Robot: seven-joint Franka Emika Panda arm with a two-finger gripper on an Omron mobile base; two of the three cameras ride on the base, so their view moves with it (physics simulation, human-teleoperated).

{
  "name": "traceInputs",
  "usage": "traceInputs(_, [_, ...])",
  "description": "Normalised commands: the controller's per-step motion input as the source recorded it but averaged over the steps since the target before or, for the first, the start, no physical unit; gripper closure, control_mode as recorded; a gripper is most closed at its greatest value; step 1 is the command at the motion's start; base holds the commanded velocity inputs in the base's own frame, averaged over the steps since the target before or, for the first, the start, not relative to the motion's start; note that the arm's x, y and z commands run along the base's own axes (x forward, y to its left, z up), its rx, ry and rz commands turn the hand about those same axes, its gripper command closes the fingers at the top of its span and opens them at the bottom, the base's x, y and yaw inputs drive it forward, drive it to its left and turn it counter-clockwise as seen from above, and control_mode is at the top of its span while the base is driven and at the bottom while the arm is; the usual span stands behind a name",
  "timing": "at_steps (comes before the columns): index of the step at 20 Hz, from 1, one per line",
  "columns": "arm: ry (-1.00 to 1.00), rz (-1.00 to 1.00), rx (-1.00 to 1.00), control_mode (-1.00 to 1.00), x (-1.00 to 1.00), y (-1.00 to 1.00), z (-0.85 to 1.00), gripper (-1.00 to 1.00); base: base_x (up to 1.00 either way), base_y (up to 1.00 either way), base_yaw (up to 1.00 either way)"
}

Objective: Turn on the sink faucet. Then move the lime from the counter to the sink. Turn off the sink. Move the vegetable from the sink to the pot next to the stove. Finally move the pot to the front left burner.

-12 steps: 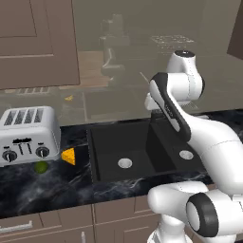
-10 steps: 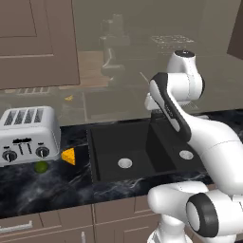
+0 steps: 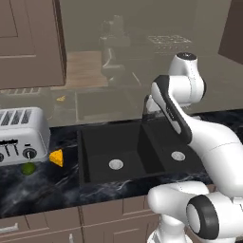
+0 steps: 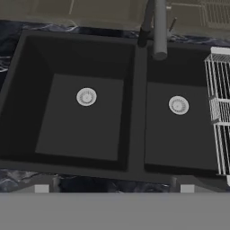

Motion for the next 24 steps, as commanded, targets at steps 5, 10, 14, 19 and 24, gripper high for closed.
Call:
traceInputs(5, [0.0, 0.0, 0.0, 1.0, 0.0, 0.0, 0.0, -1.0, 0.17, -0.34, 0.0])
traceInputs(10, [0.0, 0.0, 0.0, 1.0, 0.0, 0.0, 0.0, -1.0, 0.37, -0.29, 0.0])
traceInputs(14, [0.0, 0.0, 0.0, 1.0, 0.0, 0.0, 0.0, -1.0, 0.46, -0.32, 0.0])
traceInputs(19, [0.0, 0.0, 0.0, 1.0, 0.0, 0.0, 0.0, -1.0, 0.21, -0.58, 0.0])
traceInputs(24, [0.0, 0.0, 0.0, 1.0, 0.0, 0.0, 0.0, -1.0, 0.0, -0.75, 0.0])
